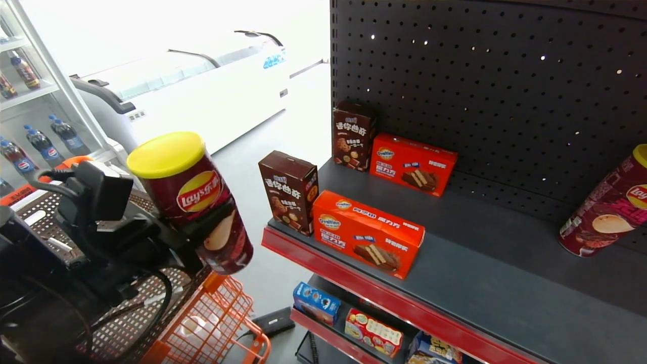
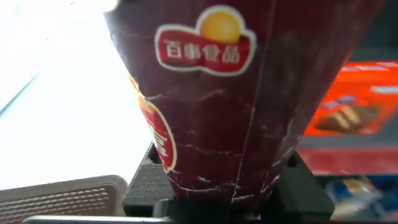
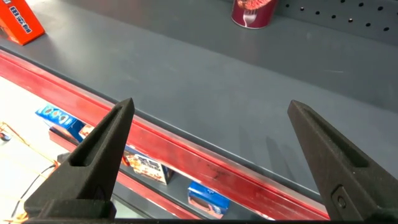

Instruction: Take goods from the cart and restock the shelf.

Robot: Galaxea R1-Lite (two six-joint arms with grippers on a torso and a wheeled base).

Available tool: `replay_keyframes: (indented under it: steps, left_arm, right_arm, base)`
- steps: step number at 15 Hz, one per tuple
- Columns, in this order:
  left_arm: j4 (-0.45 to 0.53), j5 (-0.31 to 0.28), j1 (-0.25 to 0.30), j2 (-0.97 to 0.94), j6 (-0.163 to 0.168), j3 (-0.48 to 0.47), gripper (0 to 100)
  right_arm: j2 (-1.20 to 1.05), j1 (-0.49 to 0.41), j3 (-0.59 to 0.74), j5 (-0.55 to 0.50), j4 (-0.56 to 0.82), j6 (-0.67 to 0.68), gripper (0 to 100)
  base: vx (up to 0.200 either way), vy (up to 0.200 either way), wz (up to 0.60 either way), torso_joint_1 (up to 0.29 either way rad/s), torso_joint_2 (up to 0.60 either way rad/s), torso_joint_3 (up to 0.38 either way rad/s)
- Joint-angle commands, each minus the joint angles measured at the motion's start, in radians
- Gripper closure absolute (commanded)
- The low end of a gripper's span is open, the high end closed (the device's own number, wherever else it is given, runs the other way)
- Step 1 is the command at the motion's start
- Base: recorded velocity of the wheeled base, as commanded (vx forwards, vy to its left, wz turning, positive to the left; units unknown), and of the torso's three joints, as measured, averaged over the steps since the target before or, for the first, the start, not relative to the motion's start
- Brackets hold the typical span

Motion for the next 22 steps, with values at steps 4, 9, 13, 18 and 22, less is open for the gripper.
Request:
replay_keyframes:
  steps: [4,9,13,18,22]
  left_arm:
    - [0.001,-0.167,-0.038,-0.079,-0.027,0.104,100]
    - [0.041,-0.28,-0.066,-0.042,-0.032,0.068,100]
    - [0.178,-0.274,-0.144,-0.045,-0.032,-0.02,100]
    - [0.176,-0.285,-0.253,-0.017,-0.063,-0.08,100]
    - [0.167,-0.286,-0.316,-0.022,-0.084,-0.072,100]
  right_arm:
    - [0.0,-0.001,0.0,0.0,0.0,0.0,0]
    - [0.001,-0.001,0.0,0.0,0.0,0.0,0]
    - [0.0,-0.001,0.0,0.0,0.0,0.0,0]
    - [0.001,-0.001,0.0,0.006,0.0,-0.003,0]
    - [0.001,-0.001,0.0,0.006,0.0,-0.003,0]
  base:
    - [0.0,0.0,0.0,0.0,0.0,0.0]
    - [0.0,0.0,0.0,0.0,0.0,0.0]
    - [0.0,0.0,0.0,0.0,0.0,0.0]
    - [0.0,0.0,0.0,0.0,0.0,0.0]
    - [0.0,0.0,0.0,0.0,0.0,0.0]
